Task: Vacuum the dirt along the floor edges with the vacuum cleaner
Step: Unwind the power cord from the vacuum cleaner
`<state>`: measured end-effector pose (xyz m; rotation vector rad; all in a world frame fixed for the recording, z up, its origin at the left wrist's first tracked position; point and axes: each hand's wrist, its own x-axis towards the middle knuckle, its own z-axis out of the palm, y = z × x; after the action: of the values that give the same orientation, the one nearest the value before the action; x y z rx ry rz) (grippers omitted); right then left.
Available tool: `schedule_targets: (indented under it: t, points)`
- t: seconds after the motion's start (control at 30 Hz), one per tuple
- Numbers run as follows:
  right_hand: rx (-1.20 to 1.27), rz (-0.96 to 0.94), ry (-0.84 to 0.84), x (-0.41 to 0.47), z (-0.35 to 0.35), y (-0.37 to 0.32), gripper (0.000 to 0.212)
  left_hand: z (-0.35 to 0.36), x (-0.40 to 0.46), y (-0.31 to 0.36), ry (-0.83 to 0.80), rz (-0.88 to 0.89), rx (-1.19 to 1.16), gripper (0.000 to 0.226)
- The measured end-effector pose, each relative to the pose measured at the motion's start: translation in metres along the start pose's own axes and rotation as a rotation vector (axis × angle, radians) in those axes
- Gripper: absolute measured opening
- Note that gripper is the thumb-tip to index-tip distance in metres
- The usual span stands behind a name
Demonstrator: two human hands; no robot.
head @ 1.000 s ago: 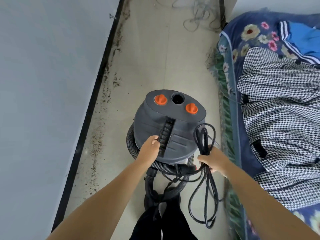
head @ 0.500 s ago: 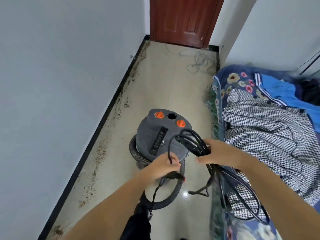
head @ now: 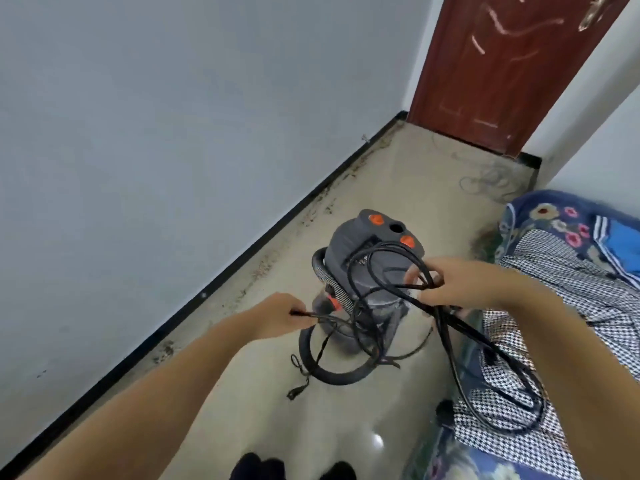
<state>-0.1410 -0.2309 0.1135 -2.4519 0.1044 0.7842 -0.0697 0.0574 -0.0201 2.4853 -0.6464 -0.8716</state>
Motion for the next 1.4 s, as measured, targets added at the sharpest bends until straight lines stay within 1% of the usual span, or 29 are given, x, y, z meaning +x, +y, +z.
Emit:
schedule_targets:
  t: [0.07,0.13,0.2,0.27,0.3,0.37,0.43,0.5,0.57,0.6,0.67,0.73,0.8,0.83,0.93,0.97,1.0,1.03,1.07,1.1,1.13,1.17,1.2,1.23,1.27,1.3,1.33,1.37,1.4]
  points:
    - [-0.050,0.006,0.000,-0.014,0.000,-0.015,0.026,0.011,-0.034,-0.033,-0.021,-0.154,0.036,0.037]
    - [-0.018,-0.004,0.003,-0.026,0.007,-0.029,0.025,0.021,-0.064,-0.052,-0.022,-0.212,0.001,0.028]
    - [0.083,-0.039,-0.022,-0.034,0.022,-0.047,0.025,0.029,-0.087,-0.052,-0.029,-0.164,-0.053,0.017]
    - [0.189,-0.110,-0.048,-0.037,0.043,-0.073,0.026,0.038,-0.104,-0.037,-0.004,-0.076,-0.198,0.011]
    - [0.232,-0.152,-0.042,-0.036,0.055,-0.088,0.026,0.041,-0.112,-0.029,0.023,-0.042,-0.345,0.013]
    - [0.359,-0.210,-0.024,-0.033,0.080,-0.115,0.024,0.041,-0.126,-0.023,0.086,-0.029,-0.793,0.024]
    - [0.520,-0.233,-0.070,-0.029,0.104,-0.137,0.026,0.035,-0.146,-0.032,0.210,-0.068,-1.242,0.022]
    - [0.580,-0.243,-0.122,-0.030,0.120,-0.151,0.028,0.028,-0.162,-0.052,0.371,-0.051,-1.495,0.001]
    - [0.549,-0.252,-0.139,-0.035,0.131,-0.161,0.028,0.018,-0.179,-0.077,0.498,0.002,-1.585,0.023]
    - [0.484,-0.246,-0.133,-0.039,0.134,-0.164,0.027,0.013,-0.188,-0.090,0.548,0.034,-1.596,0.029]
    - [0.339,-0.218,-0.104,-0.048,0.135,-0.168,0.025,0.005,-0.206,-0.116,0.607,0.079,-1.629,0.029]
    - [0.231,-0.214,-0.113,-0.059,0.129,-0.170,0.023,0.002,-0.223,-0.142,0.583,0.073,-1.573,0.024]
    - [0.167,-0.237,-0.181,-0.071,0.119,-0.172,0.012,0.007,-0.237,-0.159,0.470,-0.048,-1.344,0.030]
    - [0.163,-0.250,-0.227,-0.077,0.115,-0.175,0.009,0.014,-0.241,-0.164,0.365,-0.142,-1.234,0.036]
    - [0.221,-0.285,-0.314,-0.090,0.103,-0.182,0.025,0.040,-0.248,-0.169,0.012,-0.455,-0.966,0.044]
    - [0.239,-0.311,-0.315,-0.093,0.100,-0.185,0.024,0.049,-0.248,-0.168,-0.046,-0.533,-0.840,0.042]
    - [0.223,-0.344,-0.312,-0.096,0.097,-0.188,0.023,0.056,-0.248,-0.165,-0.048,-0.582,-0.714,0.038]
    - [0.183,-0.366,-0.304,-0.101,0.095,-0.191,0.023,0.060,-0.248,-0.158,-0.007,-0.611,-0.611,0.035]
    - [0.144,-0.390,-0.313,-0.104,0.093,-0.193,0.025,0.062,-0.248,-0.149,0.071,-0.596,-0.540,0.034]
    - [0.122,-0.413,-0.327,-0.108,0.091,-0.196,0.027,0.063,-0.247,-0.140,0.147,-0.525,-0.511,0.035]
    - [0.118,-0.441,-0.344,-0.112,0.090,-0.199,0.028,0.061,-0.246,-0.128,0.191,-0.415,-0.526,0.040]
    - [0.126,-0.469,-0.355,-0.116,0.089,-0.202,0.025,0.056,-0.246,-0.114,0.184,-0.284,-0.600,0.048]
    - [0.142,-0.502,-0.365,-0.119,0.088,-0.205,0.023,0.050,-0.248,-0.098,0.116,-0.145,-0.709,0.058]
    - [0.169,-0.531,-0.364,-0.120,0.086,-0.208,0.023,0.044,-0.251,-0.080,-0.002,-0.003,-0.808,0.065]
    - [0.210,-0.555,-0.350,-0.119,0.085,-0.210,0.024,0.038,-0.253,-0.061,-0.135,0.140,-0.871,0.066]
    - [0.264,-0.571,-0.323,-0.115,0.084,-0.212,0.024,0.034,-0.254,-0.044,-0.247,0.270,-0.906,0.059]
    - [0.329,-0.581,-0.291,-0.109,0.083,-0.212,0.022,0.032,-0.253,-0.031,-0.304,0.364,-0.931,0.044]
    - [0.402,-0.583,-0.263,-0.103,0.085,-0.210,0.020,0.034,-0.251,-0.023,-0.299,0.398,-0.959,0.026]
    - [0.500,-0.585,-0.248,-0.096,0.089,-0.207,0.019,0.036,-0.251,-0.017,-0.245,0.393,-1.019,0.017]
